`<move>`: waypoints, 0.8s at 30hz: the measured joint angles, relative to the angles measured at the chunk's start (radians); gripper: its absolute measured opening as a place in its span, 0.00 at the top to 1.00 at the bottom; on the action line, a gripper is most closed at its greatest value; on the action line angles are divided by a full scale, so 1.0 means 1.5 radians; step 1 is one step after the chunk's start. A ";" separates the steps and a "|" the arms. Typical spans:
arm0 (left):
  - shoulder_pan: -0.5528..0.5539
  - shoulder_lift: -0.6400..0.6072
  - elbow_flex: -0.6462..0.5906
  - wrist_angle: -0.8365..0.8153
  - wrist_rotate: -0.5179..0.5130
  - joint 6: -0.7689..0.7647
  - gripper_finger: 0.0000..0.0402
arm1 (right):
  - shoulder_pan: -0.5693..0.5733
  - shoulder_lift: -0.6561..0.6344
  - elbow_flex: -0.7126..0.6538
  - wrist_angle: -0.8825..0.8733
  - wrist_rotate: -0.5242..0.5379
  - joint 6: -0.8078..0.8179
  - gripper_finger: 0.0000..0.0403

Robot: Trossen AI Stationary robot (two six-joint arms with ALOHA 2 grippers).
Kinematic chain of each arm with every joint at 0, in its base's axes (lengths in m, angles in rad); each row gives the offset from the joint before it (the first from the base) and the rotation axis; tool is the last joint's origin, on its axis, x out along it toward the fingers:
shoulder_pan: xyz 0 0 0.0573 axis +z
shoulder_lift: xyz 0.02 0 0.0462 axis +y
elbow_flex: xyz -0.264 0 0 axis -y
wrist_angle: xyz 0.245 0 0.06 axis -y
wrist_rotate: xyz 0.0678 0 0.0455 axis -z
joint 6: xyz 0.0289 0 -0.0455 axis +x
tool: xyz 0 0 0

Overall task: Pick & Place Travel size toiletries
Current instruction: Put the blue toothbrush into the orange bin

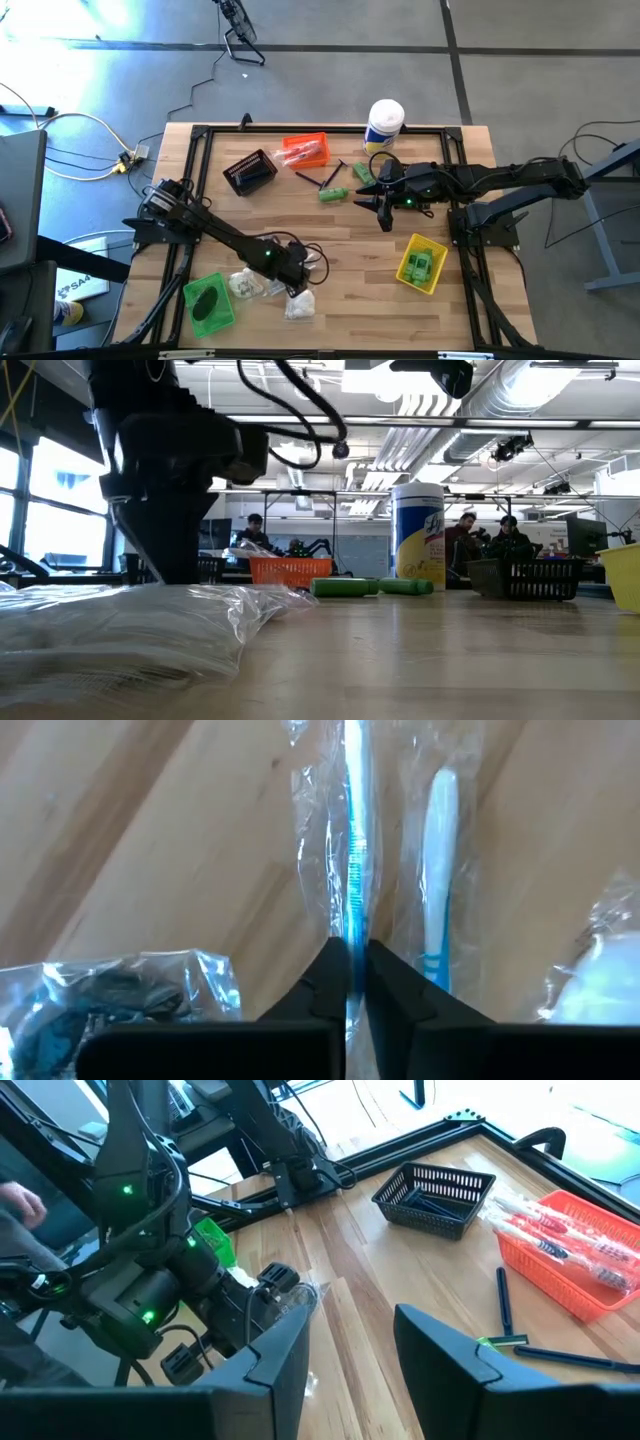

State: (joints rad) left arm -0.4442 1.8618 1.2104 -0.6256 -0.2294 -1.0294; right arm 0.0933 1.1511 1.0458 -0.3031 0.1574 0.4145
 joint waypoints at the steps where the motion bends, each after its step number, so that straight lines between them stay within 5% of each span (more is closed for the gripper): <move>1: 0.000 0.000 0.005 -0.009 -0.007 0.000 0.96 | 0.000 0.000 0.000 0.000 0.000 0.000 0.65; 24: 0.024 -0.001 0.111 -0.109 -0.064 0.022 0.94 | 0.000 -0.008 0.000 0.000 -0.004 -0.001 0.65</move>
State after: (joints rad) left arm -0.4084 1.8610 1.3765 -0.7895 -0.3261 -0.9962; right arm 0.0931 1.1395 1.0458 -0.3034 0.1508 0.4137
